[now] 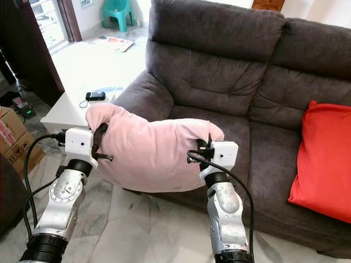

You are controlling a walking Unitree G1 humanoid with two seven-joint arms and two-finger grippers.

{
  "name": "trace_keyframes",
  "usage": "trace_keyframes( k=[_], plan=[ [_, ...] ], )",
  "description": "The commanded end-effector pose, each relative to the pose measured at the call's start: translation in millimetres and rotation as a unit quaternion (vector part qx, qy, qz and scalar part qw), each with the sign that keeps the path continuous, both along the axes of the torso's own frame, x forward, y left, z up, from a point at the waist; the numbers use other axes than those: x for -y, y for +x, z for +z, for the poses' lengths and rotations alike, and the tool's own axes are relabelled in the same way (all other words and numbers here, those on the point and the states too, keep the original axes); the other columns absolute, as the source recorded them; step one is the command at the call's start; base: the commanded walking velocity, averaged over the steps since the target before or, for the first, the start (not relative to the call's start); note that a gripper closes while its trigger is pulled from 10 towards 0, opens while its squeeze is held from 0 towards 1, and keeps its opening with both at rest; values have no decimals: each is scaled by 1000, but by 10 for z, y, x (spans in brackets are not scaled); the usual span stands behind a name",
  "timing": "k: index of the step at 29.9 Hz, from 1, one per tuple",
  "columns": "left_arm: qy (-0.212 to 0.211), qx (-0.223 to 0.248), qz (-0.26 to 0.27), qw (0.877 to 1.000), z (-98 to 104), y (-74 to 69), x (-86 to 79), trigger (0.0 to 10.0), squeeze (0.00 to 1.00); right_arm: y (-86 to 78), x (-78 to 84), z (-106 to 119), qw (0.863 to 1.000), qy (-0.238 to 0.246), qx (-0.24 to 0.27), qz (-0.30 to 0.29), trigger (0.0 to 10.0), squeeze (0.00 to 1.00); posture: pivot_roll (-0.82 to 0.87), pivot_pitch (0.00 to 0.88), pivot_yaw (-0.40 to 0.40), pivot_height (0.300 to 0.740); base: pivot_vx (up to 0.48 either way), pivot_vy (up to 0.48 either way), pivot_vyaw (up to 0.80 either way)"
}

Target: Move the pillow to the sofa from floor

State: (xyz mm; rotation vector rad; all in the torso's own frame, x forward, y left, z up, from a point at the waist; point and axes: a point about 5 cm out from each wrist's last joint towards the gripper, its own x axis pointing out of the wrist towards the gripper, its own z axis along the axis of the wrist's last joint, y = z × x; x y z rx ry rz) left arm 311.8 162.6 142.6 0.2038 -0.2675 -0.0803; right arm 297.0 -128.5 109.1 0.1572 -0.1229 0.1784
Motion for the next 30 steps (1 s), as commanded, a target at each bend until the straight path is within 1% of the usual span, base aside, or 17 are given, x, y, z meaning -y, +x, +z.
trace_keyframes(
  k=[1,4,14,18,25,30],
  plan=[
    [5,30,-23,999,140,-4,81,10000,0,12,-113,212,999,0,44,22,10000,0,121,0,-98,740,285,0,0],
    [3,32,-20,999,154,-1,55,10000,0,23,-118,235,999,-1,45,23,10000,0,120,0,-97,740,300,0,0],
    [-2,32,-17,999,189,12,44,10000,0,42,-128,303,999,-2,46,26,10000,0,122,0,-101,740,323,0,0],
    [-5,36,-16,999,222,22,23,10000,0,50,-128,333,999,0,48,24,10000,0,121,0,-104,740,335,0,0],
    [-7,55,-18,998,366,64,20,10000,0,80,-148,409,998,2,53,28,10000,0,122,0,-108,740,345,0,0],
    [-9,54,-20,998,363,82,21,10000,0,86,-178,429,998,3,55,33,10000,0,127,0,-110,740,345,0,0]
  ],
)
